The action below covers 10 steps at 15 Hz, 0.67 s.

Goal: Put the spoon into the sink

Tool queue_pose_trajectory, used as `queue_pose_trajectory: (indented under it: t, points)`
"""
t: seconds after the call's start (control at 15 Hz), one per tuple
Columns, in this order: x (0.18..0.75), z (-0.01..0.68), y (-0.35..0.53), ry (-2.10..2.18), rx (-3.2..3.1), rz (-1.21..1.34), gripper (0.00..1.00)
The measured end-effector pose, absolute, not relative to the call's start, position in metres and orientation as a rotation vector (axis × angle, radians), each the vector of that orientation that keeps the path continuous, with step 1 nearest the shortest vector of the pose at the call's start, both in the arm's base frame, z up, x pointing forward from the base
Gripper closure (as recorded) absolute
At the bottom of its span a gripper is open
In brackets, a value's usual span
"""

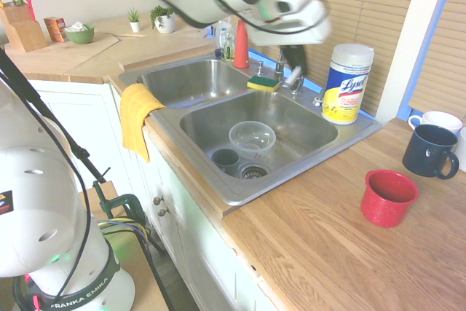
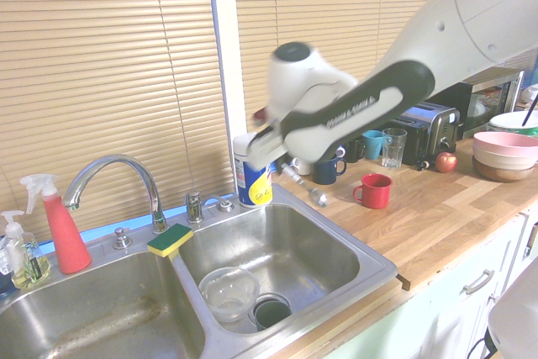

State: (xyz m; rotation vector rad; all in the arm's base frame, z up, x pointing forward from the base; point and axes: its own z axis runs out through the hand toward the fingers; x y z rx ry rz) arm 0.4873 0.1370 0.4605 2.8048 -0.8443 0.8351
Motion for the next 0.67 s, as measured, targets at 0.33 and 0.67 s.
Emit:
queue_pose_trajectory:
  t: [0.33,0.67]
  points:
    - [0.514,0.35,0.208,-0.607,2.819,0.653,1.0]
    - [0.55,0.254,0.22,-0.622,2.8,0.415,1.0]
